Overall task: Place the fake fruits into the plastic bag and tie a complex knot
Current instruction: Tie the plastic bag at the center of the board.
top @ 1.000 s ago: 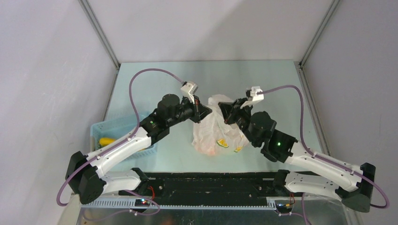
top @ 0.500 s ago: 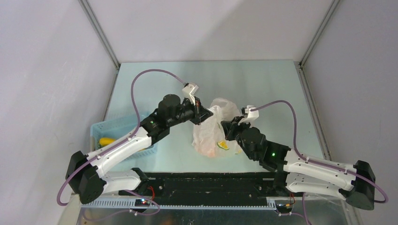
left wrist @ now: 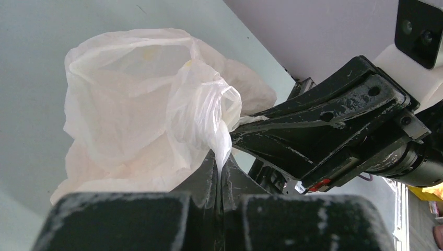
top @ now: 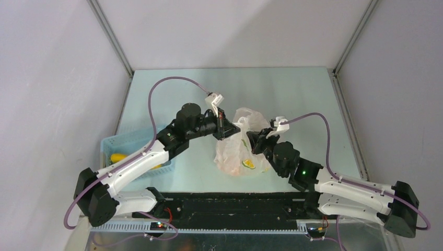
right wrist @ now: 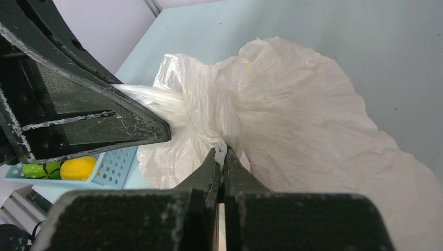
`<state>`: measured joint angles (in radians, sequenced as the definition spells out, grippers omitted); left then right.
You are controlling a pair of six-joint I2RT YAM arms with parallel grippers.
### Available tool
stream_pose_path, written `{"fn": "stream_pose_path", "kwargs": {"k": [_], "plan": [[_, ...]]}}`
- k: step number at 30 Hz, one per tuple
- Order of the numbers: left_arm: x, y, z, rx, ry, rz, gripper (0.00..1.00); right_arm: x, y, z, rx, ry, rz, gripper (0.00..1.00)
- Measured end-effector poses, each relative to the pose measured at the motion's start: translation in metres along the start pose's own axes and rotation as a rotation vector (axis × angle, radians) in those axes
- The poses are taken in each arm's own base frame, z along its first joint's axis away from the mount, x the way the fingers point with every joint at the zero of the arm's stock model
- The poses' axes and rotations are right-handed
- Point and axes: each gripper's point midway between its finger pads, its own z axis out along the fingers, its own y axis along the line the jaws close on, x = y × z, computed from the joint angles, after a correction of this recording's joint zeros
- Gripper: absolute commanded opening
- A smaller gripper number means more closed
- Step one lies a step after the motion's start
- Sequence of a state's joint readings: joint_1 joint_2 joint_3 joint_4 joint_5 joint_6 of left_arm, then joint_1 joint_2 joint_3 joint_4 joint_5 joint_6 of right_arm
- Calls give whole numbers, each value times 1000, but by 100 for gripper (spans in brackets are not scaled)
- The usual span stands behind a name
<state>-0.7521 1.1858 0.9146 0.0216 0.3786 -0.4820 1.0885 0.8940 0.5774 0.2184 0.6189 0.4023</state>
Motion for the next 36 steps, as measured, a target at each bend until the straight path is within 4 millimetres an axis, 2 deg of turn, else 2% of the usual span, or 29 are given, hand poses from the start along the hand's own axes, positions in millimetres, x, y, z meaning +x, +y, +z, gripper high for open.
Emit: {"fn": "stream_pose_path", "kwargs": {"k": [8,11,19,27,33,36], "plan": [[0,2,1,-10,2,-19,8,-2,1,-5,-38,-26,11,0],[-2,2,0,-14,2,-17,4,-5,1,-9,-55,-41,19,0],[-4,10,0,-60,-10,-18,4,-15,2,-18,-99,-90,44,0],[-6,15,-1,-82,-20,-22,6,-4,-13,-17,-73,-89,37,0],[-5,22,-6,-105,2,-34,14,1,-27,-12,-40,-91,30,0],[-11,20,-8,-105,3,-20,28,1,-29,-11,-40,-89,27,0]]}}
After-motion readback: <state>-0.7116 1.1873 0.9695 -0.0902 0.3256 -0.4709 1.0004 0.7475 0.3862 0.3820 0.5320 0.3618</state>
